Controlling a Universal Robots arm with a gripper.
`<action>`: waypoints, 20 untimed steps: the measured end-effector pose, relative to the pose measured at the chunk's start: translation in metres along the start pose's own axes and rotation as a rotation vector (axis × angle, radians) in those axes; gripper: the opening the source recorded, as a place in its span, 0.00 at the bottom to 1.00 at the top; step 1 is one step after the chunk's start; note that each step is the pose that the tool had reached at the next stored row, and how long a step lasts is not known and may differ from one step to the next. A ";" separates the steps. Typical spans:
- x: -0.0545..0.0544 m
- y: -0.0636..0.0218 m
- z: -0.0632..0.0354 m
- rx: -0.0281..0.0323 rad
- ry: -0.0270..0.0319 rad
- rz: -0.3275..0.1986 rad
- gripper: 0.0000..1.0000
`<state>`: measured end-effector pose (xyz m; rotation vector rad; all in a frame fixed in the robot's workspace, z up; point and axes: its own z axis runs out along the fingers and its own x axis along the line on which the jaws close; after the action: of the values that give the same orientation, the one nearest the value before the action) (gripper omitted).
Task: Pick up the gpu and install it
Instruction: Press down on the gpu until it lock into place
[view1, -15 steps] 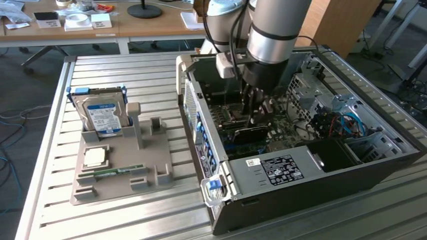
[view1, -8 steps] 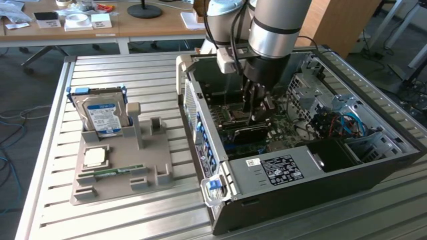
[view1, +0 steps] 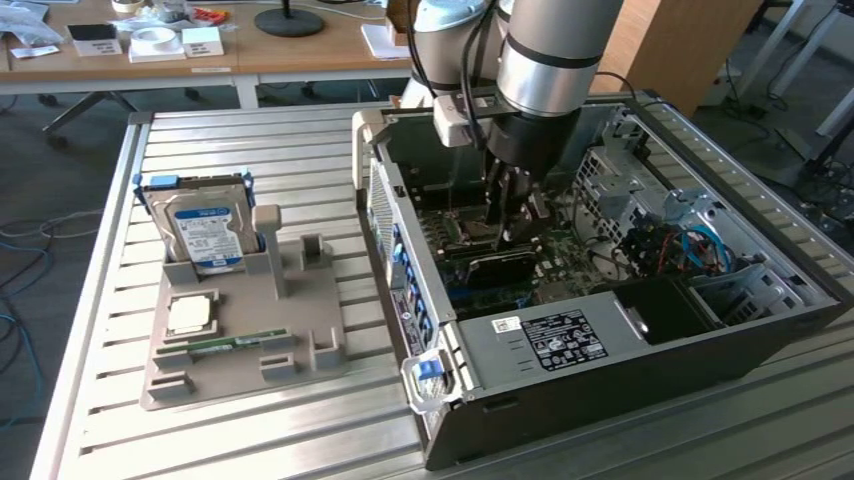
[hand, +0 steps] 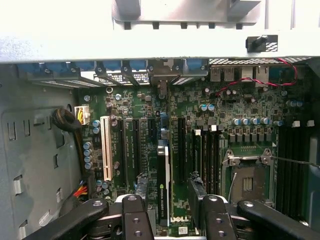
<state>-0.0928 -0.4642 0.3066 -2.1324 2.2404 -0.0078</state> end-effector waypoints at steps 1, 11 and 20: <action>0.000 0.0000 0.0000 0.0000 0.0000 0.000 0.45; 0.000 0.0000 0.0000 0.0000 0.0000 0.000 0.26; 0.000 0.0000 0.0000 0.0000 0.0000 0.000 0.11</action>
<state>-0.0928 -0.4642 0.3066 -2.1323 2.2404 -0.0079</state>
